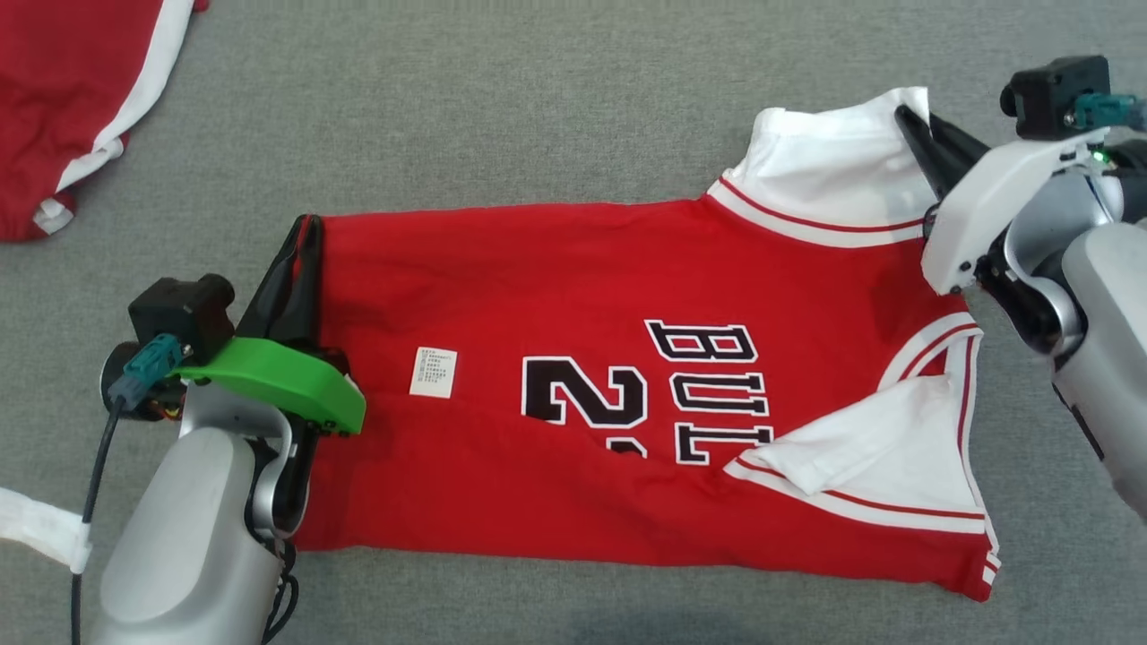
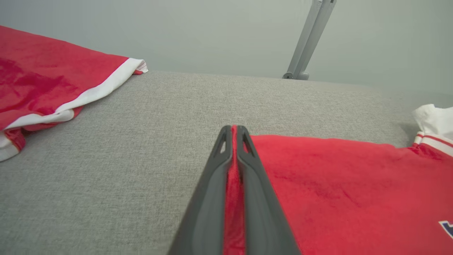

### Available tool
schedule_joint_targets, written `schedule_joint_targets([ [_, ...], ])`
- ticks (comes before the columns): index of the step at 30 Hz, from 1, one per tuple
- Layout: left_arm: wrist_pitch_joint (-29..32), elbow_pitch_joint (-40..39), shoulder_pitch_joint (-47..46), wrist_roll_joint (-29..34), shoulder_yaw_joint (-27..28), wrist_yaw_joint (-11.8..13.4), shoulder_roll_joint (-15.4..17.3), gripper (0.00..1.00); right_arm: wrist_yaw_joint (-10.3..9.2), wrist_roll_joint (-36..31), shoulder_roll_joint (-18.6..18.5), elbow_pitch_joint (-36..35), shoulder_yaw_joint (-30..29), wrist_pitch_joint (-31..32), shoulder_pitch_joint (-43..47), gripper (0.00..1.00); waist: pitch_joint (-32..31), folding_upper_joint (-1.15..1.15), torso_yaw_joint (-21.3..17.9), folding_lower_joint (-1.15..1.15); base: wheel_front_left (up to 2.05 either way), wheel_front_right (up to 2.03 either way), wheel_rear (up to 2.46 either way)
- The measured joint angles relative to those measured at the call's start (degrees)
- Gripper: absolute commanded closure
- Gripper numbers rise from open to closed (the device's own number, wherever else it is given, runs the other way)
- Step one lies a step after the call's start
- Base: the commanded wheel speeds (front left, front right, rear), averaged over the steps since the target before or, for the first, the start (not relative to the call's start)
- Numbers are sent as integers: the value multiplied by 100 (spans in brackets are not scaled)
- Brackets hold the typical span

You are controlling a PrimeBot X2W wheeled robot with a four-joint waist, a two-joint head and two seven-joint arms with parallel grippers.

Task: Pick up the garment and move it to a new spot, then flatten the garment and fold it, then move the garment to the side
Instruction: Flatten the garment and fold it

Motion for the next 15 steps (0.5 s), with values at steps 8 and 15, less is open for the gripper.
schedule_joint_targets([
  [8, -21, -666, 844, -230, 126, 135, 141, 100, 0, 230, -210, -1779, -479, -45, 1610, 100, -432, 0, -322, 0, 0, 0, 0],
  [15, 2, -1058, 1723, -470, 287, 367, 192, 100, -1, -20, 82, -2728, -1162, 148, 3100, 100, -766, 0, -513, 0, 0, 0, 0],
])
